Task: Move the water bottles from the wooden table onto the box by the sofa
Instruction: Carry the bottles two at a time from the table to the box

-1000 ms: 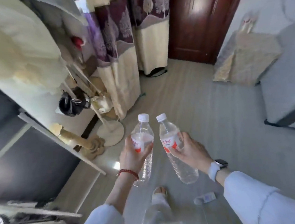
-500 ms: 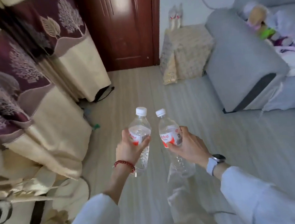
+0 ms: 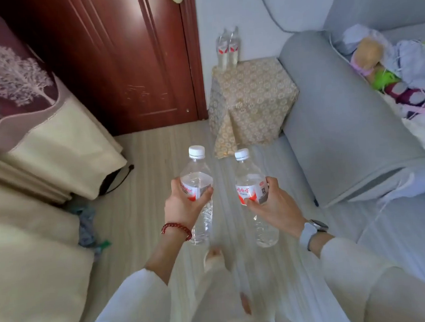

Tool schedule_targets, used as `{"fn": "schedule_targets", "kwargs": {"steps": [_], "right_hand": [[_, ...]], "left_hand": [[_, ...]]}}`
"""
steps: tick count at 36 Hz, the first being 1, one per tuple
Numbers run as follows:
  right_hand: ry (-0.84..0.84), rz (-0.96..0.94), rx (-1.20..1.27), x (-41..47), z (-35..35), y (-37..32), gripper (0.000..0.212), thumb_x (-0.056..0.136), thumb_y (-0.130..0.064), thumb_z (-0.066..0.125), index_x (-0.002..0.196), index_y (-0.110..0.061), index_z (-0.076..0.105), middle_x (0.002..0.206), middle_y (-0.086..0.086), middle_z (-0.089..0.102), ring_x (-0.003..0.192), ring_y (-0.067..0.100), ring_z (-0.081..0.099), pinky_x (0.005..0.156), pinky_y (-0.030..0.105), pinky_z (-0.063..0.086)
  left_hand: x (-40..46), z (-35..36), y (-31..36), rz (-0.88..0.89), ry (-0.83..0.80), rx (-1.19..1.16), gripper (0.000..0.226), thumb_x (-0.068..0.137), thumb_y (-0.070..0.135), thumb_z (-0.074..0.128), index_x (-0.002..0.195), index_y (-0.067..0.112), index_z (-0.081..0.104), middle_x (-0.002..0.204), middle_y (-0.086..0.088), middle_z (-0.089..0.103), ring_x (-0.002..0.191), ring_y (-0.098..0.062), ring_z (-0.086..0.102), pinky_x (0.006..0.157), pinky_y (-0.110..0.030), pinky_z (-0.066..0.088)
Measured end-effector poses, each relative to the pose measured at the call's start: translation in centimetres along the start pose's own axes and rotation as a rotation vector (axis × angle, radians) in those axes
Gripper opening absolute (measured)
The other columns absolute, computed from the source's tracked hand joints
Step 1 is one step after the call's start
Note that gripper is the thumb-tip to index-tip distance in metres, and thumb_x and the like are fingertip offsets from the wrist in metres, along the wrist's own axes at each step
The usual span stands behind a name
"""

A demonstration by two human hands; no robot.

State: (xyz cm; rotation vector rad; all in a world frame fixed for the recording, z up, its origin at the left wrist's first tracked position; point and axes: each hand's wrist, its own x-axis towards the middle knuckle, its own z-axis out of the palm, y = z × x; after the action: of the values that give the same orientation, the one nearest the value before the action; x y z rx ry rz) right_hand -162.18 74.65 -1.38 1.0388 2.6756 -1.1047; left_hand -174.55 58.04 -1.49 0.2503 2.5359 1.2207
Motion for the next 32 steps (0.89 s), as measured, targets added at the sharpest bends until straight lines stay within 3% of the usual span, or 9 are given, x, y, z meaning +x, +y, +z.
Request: {"fn": "schedule_targets", "kwargs": {"steps": [6,17,24,30,32], "right_hand": [[0.036,0.023,0.028,13.5,-3.1,-0.5,0.059,0.077,-0.047,0.064,0.116,-0.015,0.034,0.095,-0.003,0.059,0.087,0.021,0.059,0.070,0.031,0.044],[0.099,0.151,0.146,35.8,-10.3,-4.3,0.058,0.075,-0.042,0.068,0.118,-0.017,0.038,0.108,0.001,0.060,0.094,0.023,0.062,0.085,0.045,0.051],[0.094,0.169,0.184,46.8,-14.1,-2.5,0.055,0.077,-0.038,0.068,0.115,-0.014,0.036,0.103,0.002,0.062,0.088,0.022,0.063,0.078,0.043,0.054],[0.022,0.148,0.267,58.7,-17.3,0.8,0.062,0.077,-0.034,0.070,0.121,-0.011,0.032,0.107,0.003,0.060,0.088,0.020,0.063,0.078,0.042,0.055],[0.000,0.142,0.302,63.1,-17.9,2.3,0.066,0.075,-0.035,0.071,0.123,-0.014,0.031,0.112,0.006,0.058,0.091,0.020,0.062,0.081,0.043,0.055]], "left_hand": [[13.5,4.0,4.6,0.033,-0.054,-0.012,0.056,0.069,0.047,0.072,0.104,0.013,0.043,0.073,0.013,0.053,0.081,-0.022,0.060,0.074,-0.035,0.051],[35.5,10.6,15.3,0.024,-0.143,-0.036,0.059,0.069,0.046,0.073,0.105,0.010,0.043,0.072,0.006,0.054,0.082,-0.027,0.059,0.077,-0.038,0.051],[45.1,16.6,20.1,0.006,-0.210,-0.056,0.047,0.069,0.039,0.076,0.092,0.019,0.040,0.067,0.014,0.044,0.060,-0.002,0.046,0.059,-0.024,0.036],[53.8,23.3,23.3,-0.040,-0.232,-0.141,0.060,0.066,0.035,0.078,0.114,0.017,0.047,0.093,0.004,0.059,0.073,-0.008,0.054,0.073,-0.027,0.046],[56.7,25.8,24.1,-0.065,-0.226,-0.154,0.063,0.066,0.034,0.079,0.118,0.019,0.046,0.090,0.006,0.057,0.073,-0.010,0.053,0.074,-0.028,0.047]]}}
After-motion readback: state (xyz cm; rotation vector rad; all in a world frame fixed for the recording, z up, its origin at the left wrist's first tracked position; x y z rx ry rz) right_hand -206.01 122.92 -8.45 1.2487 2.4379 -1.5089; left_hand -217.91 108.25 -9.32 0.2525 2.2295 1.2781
